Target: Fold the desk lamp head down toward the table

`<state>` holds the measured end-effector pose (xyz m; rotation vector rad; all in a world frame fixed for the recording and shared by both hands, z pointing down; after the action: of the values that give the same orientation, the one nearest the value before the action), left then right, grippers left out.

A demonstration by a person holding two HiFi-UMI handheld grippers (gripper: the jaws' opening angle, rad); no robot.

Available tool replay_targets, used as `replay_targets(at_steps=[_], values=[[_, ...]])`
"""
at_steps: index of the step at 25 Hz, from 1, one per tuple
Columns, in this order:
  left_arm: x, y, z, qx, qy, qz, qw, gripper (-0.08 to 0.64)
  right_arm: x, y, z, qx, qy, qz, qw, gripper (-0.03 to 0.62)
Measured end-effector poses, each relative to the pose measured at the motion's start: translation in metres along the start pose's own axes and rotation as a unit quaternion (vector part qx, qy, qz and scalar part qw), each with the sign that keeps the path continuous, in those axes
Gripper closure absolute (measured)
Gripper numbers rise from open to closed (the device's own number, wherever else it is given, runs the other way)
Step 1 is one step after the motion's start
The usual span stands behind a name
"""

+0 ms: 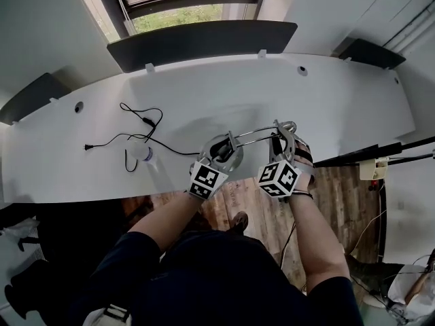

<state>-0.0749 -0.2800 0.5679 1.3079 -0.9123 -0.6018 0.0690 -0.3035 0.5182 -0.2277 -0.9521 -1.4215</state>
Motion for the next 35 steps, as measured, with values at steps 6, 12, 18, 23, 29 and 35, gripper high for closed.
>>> replay_targets(at_steps=[6,12,18,23,29,35], values=[[0.001,-0.001,0.001,0.0,0.0,0.001,1.0,0.426,0.019,0.008,0.014,0.09,-0.049,-0.027,0.994,0.499],[0.001,0.002,0.0,-0.011,-0.001,0.003,0.9999,0.426,0.037,0.014,0.035,0.176,-0.095,-0.047,0.979,0.503],[0.0,0.003,0.001,-0.008,-0.003,-0.002,1.0,0.426,0.046,0.014,0.048,0.233,-0.107,-0.058,0.965,0.508],[0.002,-0.002,0.001,-0.016,-0.007,-0.007,0.9998,0.426,0.054,0.014,0.056,0.268,-0.114,-0.067,0.954,0.511],[0.0,0.002,0.001,-0.009,-0.016,0.001,0.9998,0.426,0.057,0.012,0.065,0.292,-0.118,-0.077,0.946,0.515],[0.001,-0.001,-0.002,-0.005,-0.028,0.013,0.9995,0.426,0.06,0.012,0.066,0.298,-0.119,-0.081,0.944,0.515]])
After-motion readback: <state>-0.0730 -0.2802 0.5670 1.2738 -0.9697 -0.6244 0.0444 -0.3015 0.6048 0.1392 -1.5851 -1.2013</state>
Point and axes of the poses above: the fingertips, and each gripper's own axes: x forward along the fingers, z to its left, y out of its underside, the point moved 5 cm from there along -x, backward along the fingers, and after that the axes turned 12 degrees about -y, right-handed, at the moved point
